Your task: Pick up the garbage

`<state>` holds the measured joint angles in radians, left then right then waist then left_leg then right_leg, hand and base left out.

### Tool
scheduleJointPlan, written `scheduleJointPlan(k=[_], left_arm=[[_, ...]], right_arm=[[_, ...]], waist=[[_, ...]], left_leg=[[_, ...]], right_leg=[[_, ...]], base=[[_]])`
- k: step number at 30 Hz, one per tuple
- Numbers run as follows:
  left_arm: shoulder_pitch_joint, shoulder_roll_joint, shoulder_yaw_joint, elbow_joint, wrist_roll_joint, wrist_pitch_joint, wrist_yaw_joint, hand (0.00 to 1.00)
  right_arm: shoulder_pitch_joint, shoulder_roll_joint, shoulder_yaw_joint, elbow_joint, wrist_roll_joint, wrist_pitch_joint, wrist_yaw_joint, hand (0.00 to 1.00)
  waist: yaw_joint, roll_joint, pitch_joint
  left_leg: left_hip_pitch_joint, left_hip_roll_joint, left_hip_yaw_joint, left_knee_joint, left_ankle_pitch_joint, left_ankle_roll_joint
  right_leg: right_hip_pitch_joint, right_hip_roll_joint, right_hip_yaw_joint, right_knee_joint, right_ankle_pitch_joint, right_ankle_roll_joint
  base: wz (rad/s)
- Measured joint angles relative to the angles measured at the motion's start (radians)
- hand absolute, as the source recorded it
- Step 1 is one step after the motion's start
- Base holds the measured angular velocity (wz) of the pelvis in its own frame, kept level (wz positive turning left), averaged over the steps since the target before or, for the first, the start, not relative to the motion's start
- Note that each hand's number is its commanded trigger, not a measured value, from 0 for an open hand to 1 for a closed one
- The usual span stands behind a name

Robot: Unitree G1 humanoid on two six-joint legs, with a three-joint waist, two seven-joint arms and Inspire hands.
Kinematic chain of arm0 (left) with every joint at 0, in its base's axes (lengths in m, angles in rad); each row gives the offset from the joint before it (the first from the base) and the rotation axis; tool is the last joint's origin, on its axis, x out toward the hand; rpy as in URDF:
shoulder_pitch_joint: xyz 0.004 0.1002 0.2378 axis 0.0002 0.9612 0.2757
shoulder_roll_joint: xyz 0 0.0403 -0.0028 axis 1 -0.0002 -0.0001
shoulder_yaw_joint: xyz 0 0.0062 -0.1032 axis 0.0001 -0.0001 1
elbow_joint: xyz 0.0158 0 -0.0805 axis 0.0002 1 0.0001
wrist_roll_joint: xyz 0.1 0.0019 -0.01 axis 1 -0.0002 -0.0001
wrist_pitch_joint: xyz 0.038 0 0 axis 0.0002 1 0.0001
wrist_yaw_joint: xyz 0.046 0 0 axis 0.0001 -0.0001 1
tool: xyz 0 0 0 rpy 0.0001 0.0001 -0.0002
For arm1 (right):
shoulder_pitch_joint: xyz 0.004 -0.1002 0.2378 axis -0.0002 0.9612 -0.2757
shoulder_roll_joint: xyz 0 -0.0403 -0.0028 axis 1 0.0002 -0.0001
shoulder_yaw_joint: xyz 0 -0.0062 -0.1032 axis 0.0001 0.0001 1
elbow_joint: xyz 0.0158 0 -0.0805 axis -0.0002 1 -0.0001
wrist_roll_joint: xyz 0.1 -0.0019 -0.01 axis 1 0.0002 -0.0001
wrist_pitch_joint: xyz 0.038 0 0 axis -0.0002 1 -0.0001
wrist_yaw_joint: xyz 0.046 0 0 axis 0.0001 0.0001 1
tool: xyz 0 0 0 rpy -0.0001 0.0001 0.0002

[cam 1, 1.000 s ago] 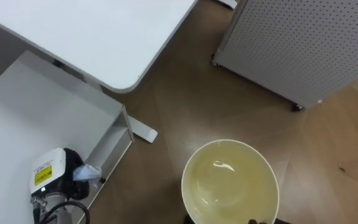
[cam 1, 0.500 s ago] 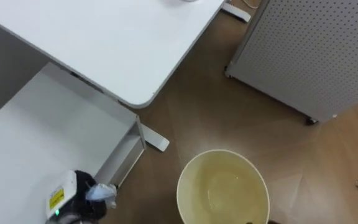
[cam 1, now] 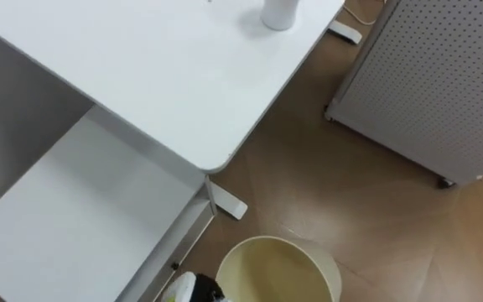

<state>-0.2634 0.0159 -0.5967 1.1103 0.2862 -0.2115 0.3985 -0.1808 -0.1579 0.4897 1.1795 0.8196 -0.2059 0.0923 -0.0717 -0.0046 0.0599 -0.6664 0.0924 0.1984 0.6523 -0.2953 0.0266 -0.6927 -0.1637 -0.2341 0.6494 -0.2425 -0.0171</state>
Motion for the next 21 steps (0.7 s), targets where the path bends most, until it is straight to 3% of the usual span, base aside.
scheduleJointPlan(k=[3,4,5,6,17,21], left_arm=[[0.018,-0.004,-0.020,-0.033,0.001,0.000,-0.036,1.00],[0.023,-0.008,-0.026,-0.038,0.001,0.000,-0.046,0.88],[0.025,-0.011,-0.032,-0.039,0.002,0.000,-0.058,0.25],[0.028,-0.011,-0.039,-0.044,0.001,0.000,-0.067,0.00],[0.035,-0.014,-0.075,-0.059,0.016,0.000,-0.104,0.00],[0.040,-0.013,-0.075,-0.078,0.084,0.000,-0.099,0.00]], right_arm=[[0.005,0.003,-0.001,0.001,-0.014,0.004,0.000,1.00],[0.008,0.004,-0.001,0.004,-0.018,0.005,0.000,1.00],[0.008,0.004,-0.001,0.009,-0.023,0.006,0.002,1.00],[0.010,0.004,0.000,0.011,-0.027,0.006,0.007,1.00],[0.018,0.004,0.014,0.005,-0.031,-0.015,0.015,1.00],[0.017,0.005,0.014,0.007,-0.031,-0.019,0.016,1.00]], waist=[[-0.006,0.002,-0.0081],[-0.006,0.002,-0.0135],[-0.006,0.003,-0.0148],[-0.009,0.003,-0.0185],[-0.012,0.003,-0.0191],[-0.015,0.003,-0.0191]], left_leg=[[0.024,-0.001,0.012,-0.019,0.007,0.004],[0.036,-0.002,0.019,-0.028,0.011,0.005],[0.047,-0.003,0.019,-0.031,0.012,0.006],[0.051,-0.003,0.020,-0.031,0.012,0.005],[0.053,-0.002,0.021,-0.031,0.018,0.006],[0.052,-0.003,0.021,-0.035,0.018,0.006]], right_leg=[[0.016,0.000,0.009,-0.007,0.006,0.004],[0.021,-0.001,0.012,-0.010,0.010,0.004],[0.030,-0.001,0.014,-0.012,0.012,0.004],[0.034,0.000,0.015,-0.011,0.012,0.004],[0.035,0.010,0.027,-0.012,0.018,0.003],[0.034,0.009,0.025,-0.014,0.018,0.003]], base=[[-0.06],[-0.09],[-0.08],[0.00],[0.00],[0.00]])
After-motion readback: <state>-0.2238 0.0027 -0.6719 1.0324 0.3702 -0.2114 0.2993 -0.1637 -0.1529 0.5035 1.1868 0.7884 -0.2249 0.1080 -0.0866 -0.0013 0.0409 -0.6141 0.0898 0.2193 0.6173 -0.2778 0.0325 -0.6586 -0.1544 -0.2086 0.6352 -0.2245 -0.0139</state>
